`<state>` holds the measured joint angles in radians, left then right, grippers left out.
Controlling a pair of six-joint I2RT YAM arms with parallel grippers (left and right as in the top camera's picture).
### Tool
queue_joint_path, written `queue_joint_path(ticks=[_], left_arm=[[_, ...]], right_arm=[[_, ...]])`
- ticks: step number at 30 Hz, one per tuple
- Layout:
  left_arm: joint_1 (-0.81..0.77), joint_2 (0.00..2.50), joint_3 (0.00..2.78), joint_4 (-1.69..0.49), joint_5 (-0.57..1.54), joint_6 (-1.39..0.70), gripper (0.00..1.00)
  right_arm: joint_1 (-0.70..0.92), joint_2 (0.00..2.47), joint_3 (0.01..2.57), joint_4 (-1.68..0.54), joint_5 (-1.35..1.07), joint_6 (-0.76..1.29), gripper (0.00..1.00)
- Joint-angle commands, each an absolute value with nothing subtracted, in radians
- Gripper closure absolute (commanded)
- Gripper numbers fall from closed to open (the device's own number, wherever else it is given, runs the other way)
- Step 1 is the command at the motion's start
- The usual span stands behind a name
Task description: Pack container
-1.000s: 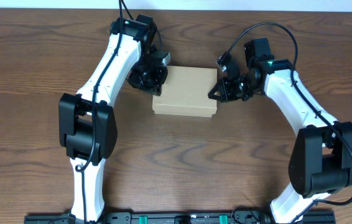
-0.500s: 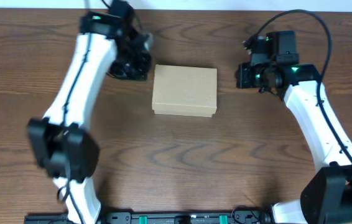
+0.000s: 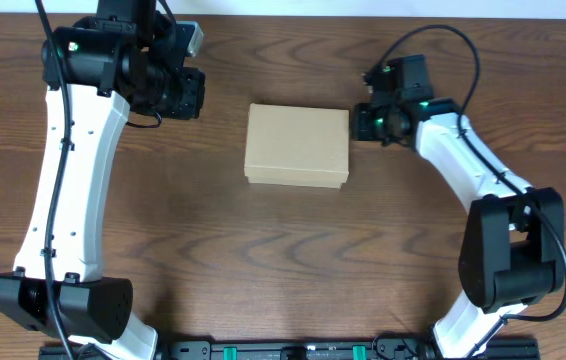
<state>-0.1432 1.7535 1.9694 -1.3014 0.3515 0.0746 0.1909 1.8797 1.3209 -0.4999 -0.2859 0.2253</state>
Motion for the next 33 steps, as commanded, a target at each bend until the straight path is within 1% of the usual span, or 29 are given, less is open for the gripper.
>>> queue_joint_path(ticks=[1, 10, 14, 19, 24, 28, 33], left_arm=[[-0.136, 1.742, 1.972, -1.305, 0.329, 0.068, 0.94], [-0.136, 1.742, 1.972, -1.316, 0.303, 0.071, 0.94], [-0.136, 1.741, 1.972, -1.335, 0.303, 0.071, 0.94], [-0.136, 1.717, 1.972, -1.372, 0.303, 0.071, 0.94], [-0.136, 1.639, 1.93, -1.375, 0.305, 0.051, 0.94], [-0.146, 1.485, 1.737, -1.266, 0.341, 0.046, 0.94], [-0.152, 1.195, 1.309, -1.018, 0.385, 0.044, 0.94]], right_arm=[[0.239, 1.884, 1.322, -0.49, -0.293, 0.248, 0.99], [0.243, 1.881, 1.322, -0.527, -0.265, 0.258, 0.99], [0.236, 1.838, 1.334, -0.579, -0.245, 0.258, 0.99], [0.219, 1.682, 1.351, -0.701, -0.149, 0.258, 0.99], [0.237, 1.462, 1.343, -0.84, -0.128, 0.218, 0.99], [0.275, 1.267, 1.273, -0.912, -0.085, 0.212, 0.98], [0.318, 0.948, 0.976, -0.824, -0.067, 0.234, 0.98]])
